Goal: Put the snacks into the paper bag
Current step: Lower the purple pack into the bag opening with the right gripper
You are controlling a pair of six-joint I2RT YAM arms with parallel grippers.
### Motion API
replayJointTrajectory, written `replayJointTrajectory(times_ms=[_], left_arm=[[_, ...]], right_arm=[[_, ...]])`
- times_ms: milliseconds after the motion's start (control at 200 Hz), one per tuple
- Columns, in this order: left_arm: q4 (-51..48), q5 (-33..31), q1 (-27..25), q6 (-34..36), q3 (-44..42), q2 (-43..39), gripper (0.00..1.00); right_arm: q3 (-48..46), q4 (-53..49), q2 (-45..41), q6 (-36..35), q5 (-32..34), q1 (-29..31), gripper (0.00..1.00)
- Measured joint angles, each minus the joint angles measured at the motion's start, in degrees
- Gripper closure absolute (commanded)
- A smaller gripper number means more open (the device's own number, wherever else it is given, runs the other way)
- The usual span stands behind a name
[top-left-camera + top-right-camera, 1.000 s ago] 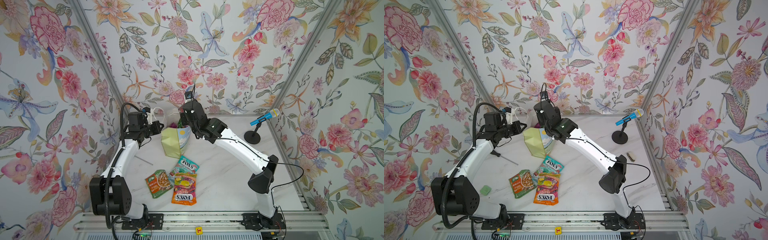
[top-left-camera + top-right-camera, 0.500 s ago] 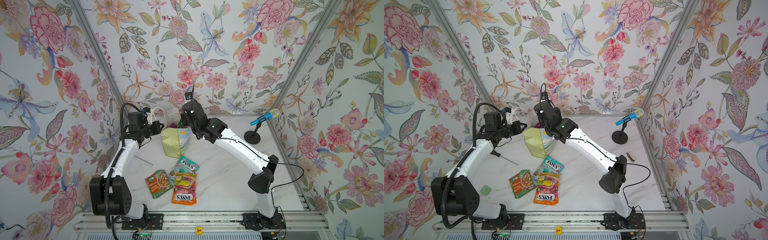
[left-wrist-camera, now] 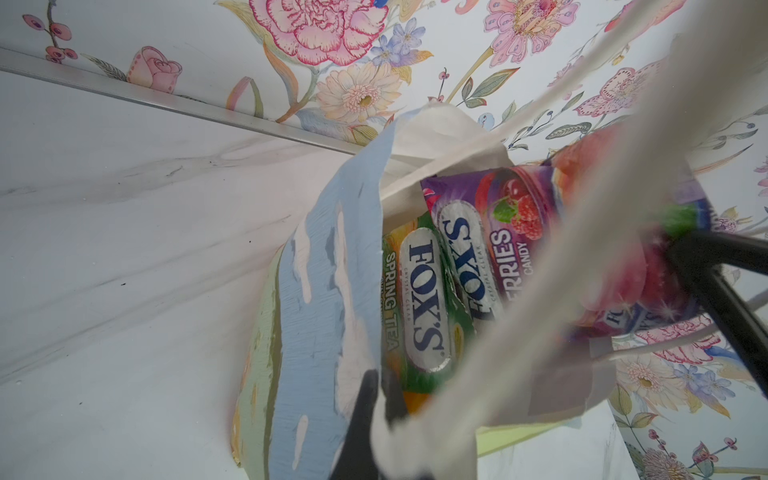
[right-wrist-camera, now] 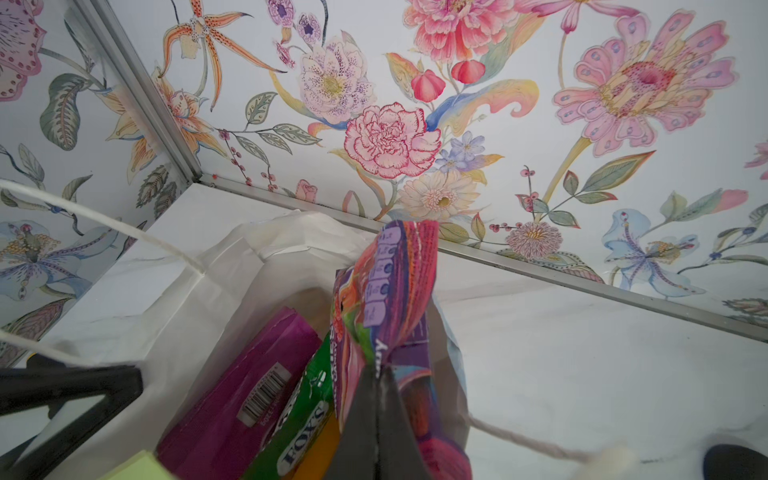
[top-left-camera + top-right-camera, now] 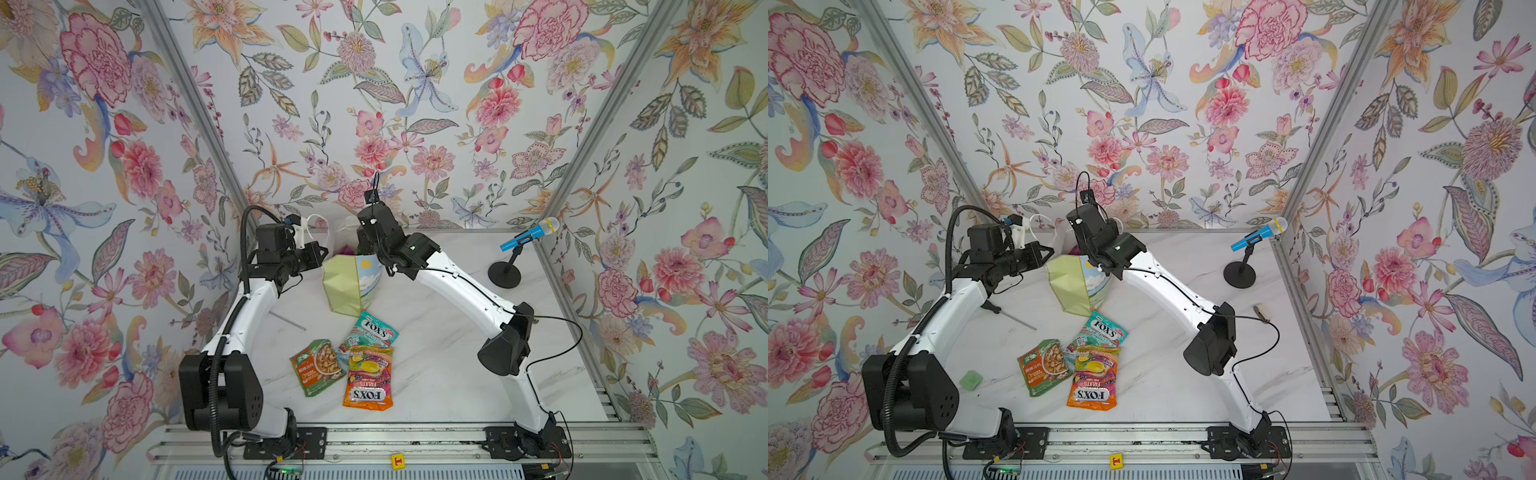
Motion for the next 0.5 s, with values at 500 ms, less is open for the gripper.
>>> replayJointTrajectory(times_ms=[500], left_arm=[[0.4,0.7,0.0,0.0,-0.2,0.0,1.00]], right_arm=[[1.0,-1.1,0.3,0.9,-2.2,-0.9,1.00]])
